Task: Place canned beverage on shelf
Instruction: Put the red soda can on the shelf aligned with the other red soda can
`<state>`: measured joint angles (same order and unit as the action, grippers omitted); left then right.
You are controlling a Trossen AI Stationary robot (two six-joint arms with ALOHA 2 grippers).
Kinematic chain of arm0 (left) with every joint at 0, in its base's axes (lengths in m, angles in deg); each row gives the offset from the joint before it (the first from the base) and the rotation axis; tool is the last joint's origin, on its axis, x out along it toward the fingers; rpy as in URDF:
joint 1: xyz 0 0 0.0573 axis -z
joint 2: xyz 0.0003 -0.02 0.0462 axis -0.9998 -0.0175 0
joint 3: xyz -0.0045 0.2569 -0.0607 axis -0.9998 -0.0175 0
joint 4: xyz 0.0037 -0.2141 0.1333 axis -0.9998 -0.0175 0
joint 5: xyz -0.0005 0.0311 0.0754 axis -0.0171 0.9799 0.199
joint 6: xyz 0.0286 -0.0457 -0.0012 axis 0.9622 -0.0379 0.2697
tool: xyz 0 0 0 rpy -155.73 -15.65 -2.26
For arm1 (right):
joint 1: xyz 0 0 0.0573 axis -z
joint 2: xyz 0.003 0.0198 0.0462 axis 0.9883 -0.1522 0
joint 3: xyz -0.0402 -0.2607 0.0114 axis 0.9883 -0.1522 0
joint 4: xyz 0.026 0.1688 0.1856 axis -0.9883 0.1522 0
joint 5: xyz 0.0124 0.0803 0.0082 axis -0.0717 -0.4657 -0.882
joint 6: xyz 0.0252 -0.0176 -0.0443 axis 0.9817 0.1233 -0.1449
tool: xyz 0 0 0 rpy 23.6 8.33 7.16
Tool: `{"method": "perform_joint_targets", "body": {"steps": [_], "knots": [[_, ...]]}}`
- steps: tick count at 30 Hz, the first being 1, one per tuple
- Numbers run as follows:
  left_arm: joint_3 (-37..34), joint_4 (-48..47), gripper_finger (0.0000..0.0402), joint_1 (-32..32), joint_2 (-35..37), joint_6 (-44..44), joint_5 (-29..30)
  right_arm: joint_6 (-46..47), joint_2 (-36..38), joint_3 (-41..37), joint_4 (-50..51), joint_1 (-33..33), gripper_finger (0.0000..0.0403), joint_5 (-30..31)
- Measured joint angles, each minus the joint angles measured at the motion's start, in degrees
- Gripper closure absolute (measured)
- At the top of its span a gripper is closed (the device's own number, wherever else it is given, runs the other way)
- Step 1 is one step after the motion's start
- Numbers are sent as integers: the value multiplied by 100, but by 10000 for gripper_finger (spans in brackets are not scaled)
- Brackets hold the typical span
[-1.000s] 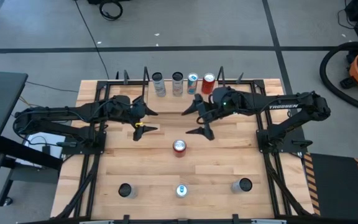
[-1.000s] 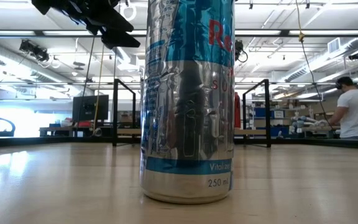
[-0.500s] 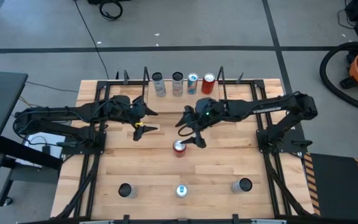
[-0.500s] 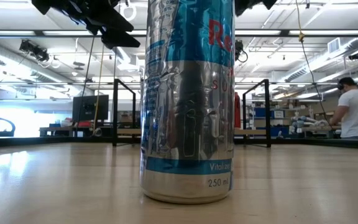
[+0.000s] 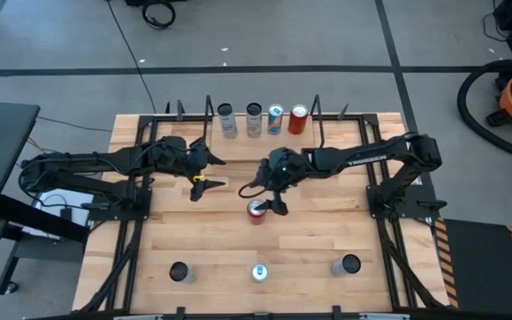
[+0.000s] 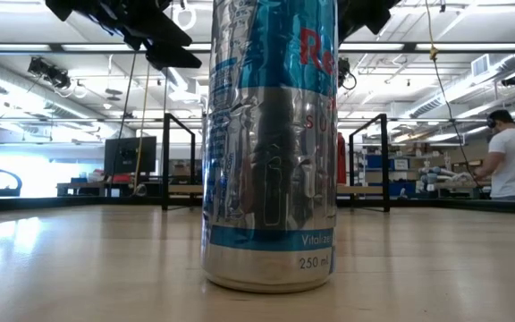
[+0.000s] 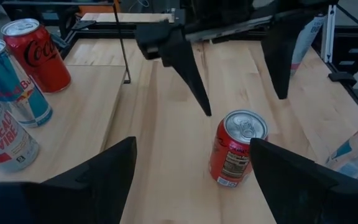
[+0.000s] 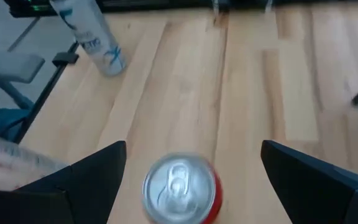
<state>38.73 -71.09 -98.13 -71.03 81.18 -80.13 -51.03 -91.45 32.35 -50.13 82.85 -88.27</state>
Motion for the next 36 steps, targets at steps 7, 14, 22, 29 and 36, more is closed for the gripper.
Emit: {"method": "perform_joint_targets", "body": {"steps": [7, 14, 22, 29, 36], "knots": [[2, -23, 88, -1, 0, 163, -1, 239, -148, 2, 70, 2, 21, 18], [2, -37, 88, -1, 0, 158, 0, 173, -273, 0, 55, 2, 21, -48], [2, -53, 88, -1, 0, 158, 0, -813, -271, 0, 339, -25, 21, -391], [2, -43, 88, -1, 0, 165, 0, -1664, -274, 0, 373, -33, 21, -491], [2, -32, 88, -1, 0, 167, 0, -2515, -479, -4, 426, -35, 22, -824]]}}
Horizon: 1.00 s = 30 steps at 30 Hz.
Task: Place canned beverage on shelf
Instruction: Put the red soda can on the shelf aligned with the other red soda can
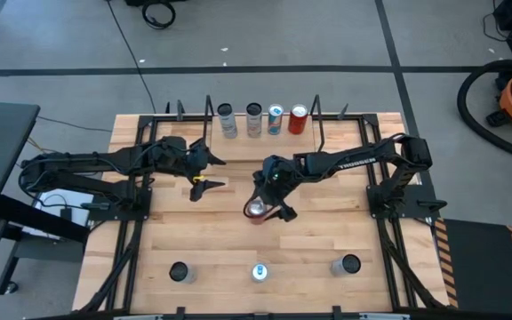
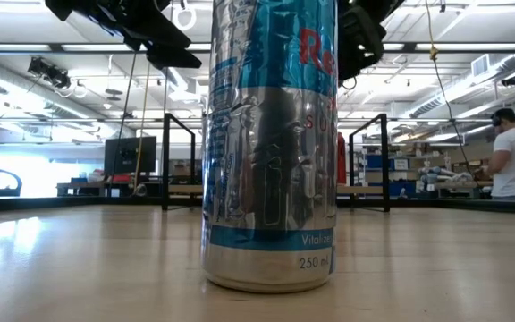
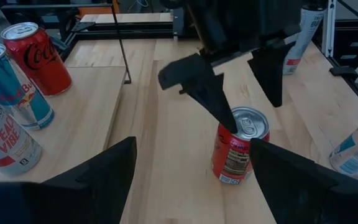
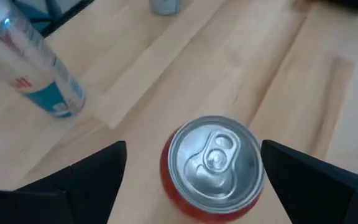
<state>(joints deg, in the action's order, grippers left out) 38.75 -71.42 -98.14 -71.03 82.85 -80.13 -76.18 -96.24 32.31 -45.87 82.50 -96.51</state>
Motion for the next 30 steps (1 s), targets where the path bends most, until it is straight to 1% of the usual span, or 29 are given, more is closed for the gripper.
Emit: {"method": "perform_joint_targets", "body": {"steps": [6, 10, 16, 25, 30], "knots": [[0, 3, 88, 0, -2, 2, 0, -553, -48, 5, -170, -4, 30, -111], [0, 11, 88, 0, 0, 2, -2, -773, -55, 6, -170, 30, 30, -139], [0, 24, 88, 0, 0, 4, 0, -1018, -55, 5, -171, 103, 30, -338], [0, 30, 88, 0, 0, 7, 0, -1041, -59, 5, -188, 160, 30, -403], [0, 30, 88, 0, 0, 9, 0, -960, -297, 10, -305, 164, 30, -382]]}}
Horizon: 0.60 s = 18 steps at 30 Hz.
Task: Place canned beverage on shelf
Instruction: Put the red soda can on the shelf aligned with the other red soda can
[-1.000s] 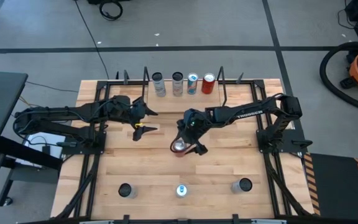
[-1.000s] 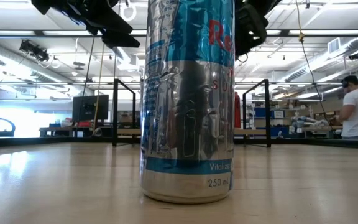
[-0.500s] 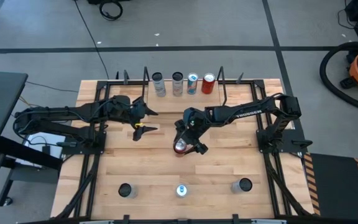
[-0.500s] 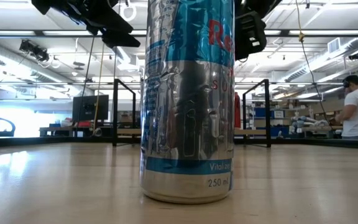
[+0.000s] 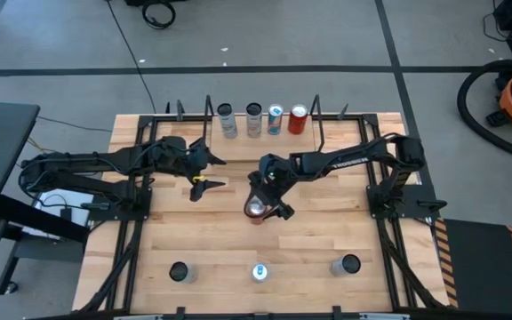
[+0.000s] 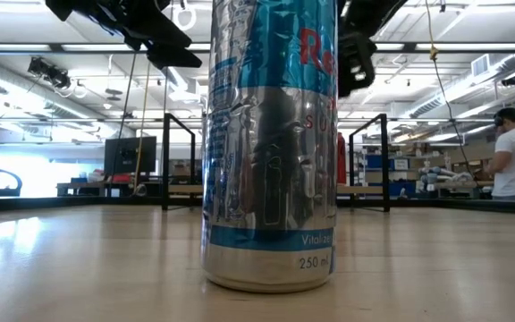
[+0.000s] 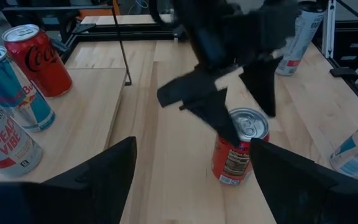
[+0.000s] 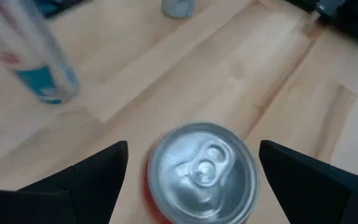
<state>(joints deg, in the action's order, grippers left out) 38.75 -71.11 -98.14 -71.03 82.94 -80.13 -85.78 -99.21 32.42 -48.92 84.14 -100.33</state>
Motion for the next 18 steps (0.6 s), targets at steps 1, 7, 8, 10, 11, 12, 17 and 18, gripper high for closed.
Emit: {"method": "perform_joint_targets", "body": {"steps": [1, 7, 8, 10, 11, 12, 17, 18], "knots": [[0, -6, 88, 0, 0, 0, 0, 8, -33, -3, 24, 0, 30, 76], [0, -13, 88, 0, 0, 35, -2, 75, -75, -7, -104, -2, 30, 53], [0, -27, 88, 0, -1, 46, 1, 99, -75, -7, -61, -2, 30, 52], [0, -18, 88, 0, 0, 57, 0, 146, -75, -7, 32, -2, 31, 54], [0, -21, 88, 0, 0, 55, 0, 209, -75, -7, 41, -2, 32, 61], [0, -21, 88, 1, 0, 55, 0, 262, -75, -7, 47, -2, 36, 95], [0, -4, 88, 0, 0, 55, 0, 565, -142, -7, 54, -2, 75, 225], [0, -4, 88, 0, -1, 55, -1, 604, -161, 1, 29, -8, 85, 231]]}}
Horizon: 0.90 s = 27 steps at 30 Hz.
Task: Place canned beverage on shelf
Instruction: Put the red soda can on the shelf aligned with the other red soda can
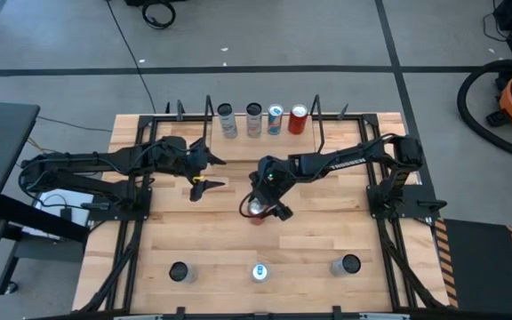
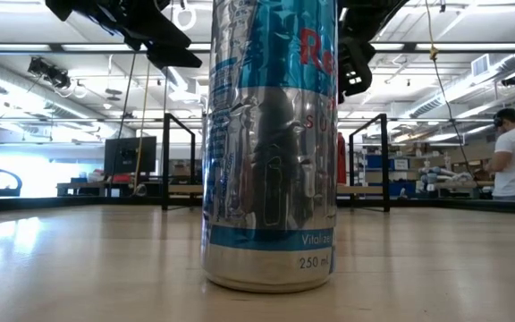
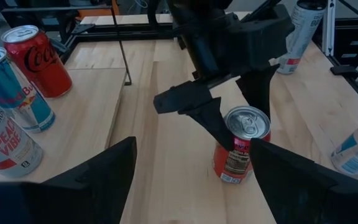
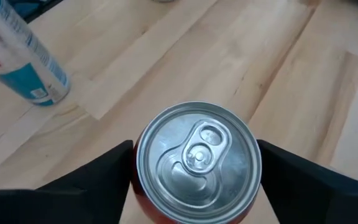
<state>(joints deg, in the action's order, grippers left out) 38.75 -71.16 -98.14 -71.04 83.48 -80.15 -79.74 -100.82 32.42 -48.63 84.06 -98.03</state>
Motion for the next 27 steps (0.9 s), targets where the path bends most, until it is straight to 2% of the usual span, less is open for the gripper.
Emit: {"method": "perform_joint_targets", "body": {"steps": [2, 10, 16, 20, 27], "knots": [[0, 3, 88, 0, 1, -2, 1, 117, -10, 6, -28, -7, 103, 66], [0, 7, 88, 0, -1, -4, 1, 571, 206, -20, 18, 5, 104, 228], [0, 4, 88, 0, 1, -20, 1, 572, 805, -16, 213, 93, 104, 781], [0, 0, 88, 0, -1, -20, 1, 556, 1392, -14, 527, 224, 104, 1380], [0, -7, 88, 0, 1, -18, 1, 571, 2381, -6, 989, 600, 104, 1948]]}}
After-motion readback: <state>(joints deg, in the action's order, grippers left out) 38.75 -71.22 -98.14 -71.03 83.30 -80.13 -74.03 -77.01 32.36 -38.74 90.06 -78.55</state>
